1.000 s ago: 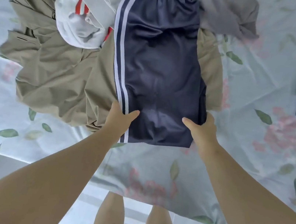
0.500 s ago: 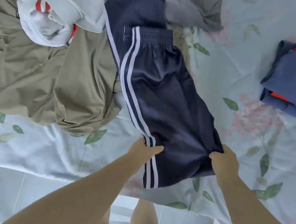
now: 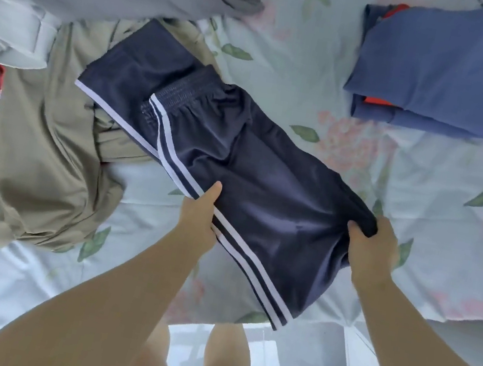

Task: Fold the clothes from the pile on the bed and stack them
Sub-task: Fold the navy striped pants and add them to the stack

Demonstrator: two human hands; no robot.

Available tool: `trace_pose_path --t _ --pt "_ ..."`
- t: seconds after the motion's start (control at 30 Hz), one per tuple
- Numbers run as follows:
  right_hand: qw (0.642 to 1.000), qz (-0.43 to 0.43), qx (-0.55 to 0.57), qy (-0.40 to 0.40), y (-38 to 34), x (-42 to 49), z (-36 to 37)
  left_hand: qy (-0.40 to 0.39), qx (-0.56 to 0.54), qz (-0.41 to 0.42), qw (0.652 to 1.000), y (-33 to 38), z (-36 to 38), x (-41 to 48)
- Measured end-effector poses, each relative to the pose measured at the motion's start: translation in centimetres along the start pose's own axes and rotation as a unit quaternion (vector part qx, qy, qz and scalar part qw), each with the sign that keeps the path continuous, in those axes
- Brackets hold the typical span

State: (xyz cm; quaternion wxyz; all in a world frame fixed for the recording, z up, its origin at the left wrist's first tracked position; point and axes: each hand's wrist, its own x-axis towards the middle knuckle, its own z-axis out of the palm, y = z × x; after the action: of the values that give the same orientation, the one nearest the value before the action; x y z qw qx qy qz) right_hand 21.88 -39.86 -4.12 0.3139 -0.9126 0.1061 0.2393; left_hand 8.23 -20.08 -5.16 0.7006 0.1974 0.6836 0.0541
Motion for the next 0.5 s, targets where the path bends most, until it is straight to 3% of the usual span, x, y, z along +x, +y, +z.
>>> trace_pose_path --t 0.07,0.13,0.2,0.27,0.37,0.4,0.47,0.5 --pt "0.997 -0.028 -0.027 0.064 -0.6 1.4 -1.1 -0.050 0.024 -0.007 0.998 -0.8 1.7 -0.6" --pt "0.993 -0.017 -0.033 0.109 -1.1 2.5 -1.8 -0.081 0.191 -0.025 0.978 -1.4 3.0 -1.7" --pt "0.987 -0.003 -0.109 0.119 -1.8 2.7 -2.2 -0.094 0.423 -0.035 0.901 -1.3 3.4 -2.8" --pt "0.982 -0.032 -0.166 0.086 -2.3 1.9 -1.6 -0.086 0.553 0.003 0.829 -0.2 3.3 -3.1" --pt "0.973 -0.058 -0.225 0.017 -2.6 1.0 0.2 -0.009 0.740 0.230 0.632 2.5 2.9 -2.9" --pt "0.967 -0.068 -0.246 0.007 -2.6 0.8 0.7 0.039 0.717 0.296 0.629 3.6 2.7 -2.5" --pt "0.953 -0.125 -0.274 0.020 -2.9 0.3 1.8 0.117 0.585 0.388 0.703 5.9 2.6 -1.7" --pt "0.949 -0.159 -0.272 0.031 -3.2 0.1 2.2 0.140 0.548 0.436 0.700 7.0 2.6 -1.2"
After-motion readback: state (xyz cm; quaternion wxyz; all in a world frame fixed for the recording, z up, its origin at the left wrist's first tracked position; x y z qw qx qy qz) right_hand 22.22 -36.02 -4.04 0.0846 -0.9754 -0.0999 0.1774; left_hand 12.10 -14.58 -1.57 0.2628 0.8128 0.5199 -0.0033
